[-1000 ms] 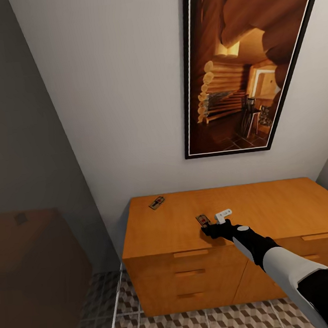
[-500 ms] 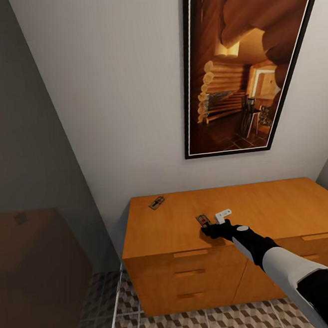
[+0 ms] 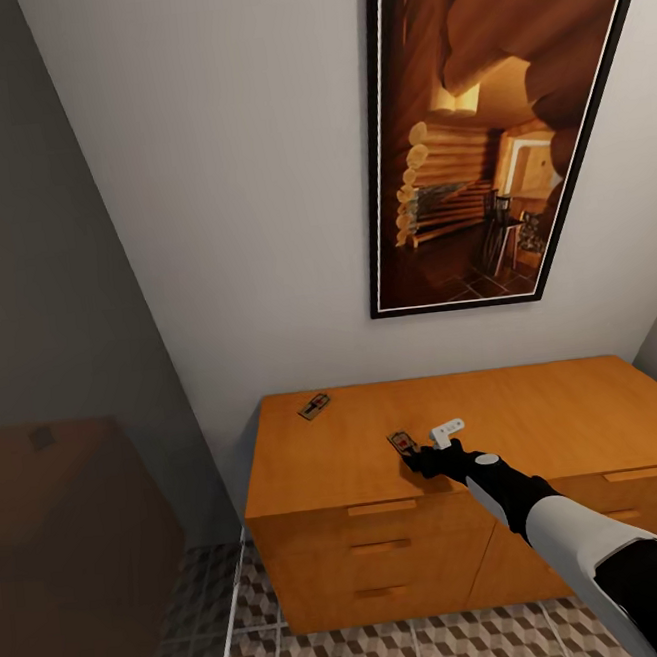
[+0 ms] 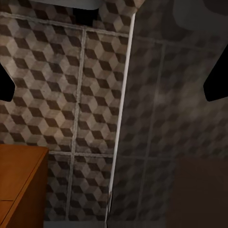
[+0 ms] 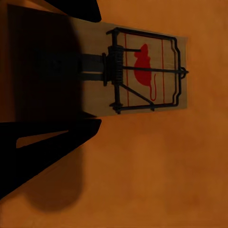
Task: Take the four mousetraps from the cabinet in the bathroom and place them on the bathroom floor. Make sure all four end up on the same floor surface, and ensure that at least two of them are either under or directly next to the same bathroom sink.
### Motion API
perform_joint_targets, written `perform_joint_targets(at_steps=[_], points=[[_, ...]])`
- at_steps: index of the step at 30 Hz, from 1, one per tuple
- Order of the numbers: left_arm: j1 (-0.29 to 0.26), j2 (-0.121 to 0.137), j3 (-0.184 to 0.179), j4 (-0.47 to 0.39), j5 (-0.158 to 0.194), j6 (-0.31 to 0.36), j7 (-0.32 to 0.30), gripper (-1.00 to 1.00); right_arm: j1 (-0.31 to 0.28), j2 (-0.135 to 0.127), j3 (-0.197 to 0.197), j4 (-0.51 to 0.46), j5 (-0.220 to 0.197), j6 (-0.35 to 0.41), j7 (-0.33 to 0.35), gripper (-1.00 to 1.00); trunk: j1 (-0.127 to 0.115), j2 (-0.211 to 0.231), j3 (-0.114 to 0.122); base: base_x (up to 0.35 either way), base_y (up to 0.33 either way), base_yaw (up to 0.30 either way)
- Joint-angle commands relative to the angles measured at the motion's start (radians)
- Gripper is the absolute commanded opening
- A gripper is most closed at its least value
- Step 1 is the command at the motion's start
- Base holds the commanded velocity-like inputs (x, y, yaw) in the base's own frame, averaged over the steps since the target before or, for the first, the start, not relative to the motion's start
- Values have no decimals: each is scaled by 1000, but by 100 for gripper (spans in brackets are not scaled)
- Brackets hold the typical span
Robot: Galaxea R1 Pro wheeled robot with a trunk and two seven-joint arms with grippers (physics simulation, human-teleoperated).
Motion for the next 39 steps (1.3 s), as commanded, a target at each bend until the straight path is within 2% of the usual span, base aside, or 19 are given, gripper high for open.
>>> perform_joint_targets(at_steps=[1,15,17,22,25,30,39], points=[[-2,-1,-8,4,5,-5,2,100,-1,-1,8,1,-11,0,2,-100,1,-2,-2,0,0,0],[-2,-1,-8,4,5,-5,2,100,-1,-1,8,1,-7,-1,-1,-100,1,-2,-2,0,0,0],[-2,-1,-8,4,4,-5,2,100,-1,-2,8,1,7,-1,-1,-100,1,-2,-2,0,0,0],[-2,-1,-8,4,4,-5,2,100,-1,-1,7,-10,90,-1,-4,-100,1,-2,-2,0,0,0],[-2,-1,-8,4,5,-5,2,100,-1,-1,7,-14,109,0,-4,-100,1,-2,-2,0,0,0],[-2,-1,-9,4,5,-5,2,100,-1,-2,6,-35,117,0,-4,-100,1,-2,-2,0,0,0],[-2,-1,-9,4,5,-5,2,100,-1,-7,6,-148,116,10,-3,-100,1,-2,-2,0,0,0]])
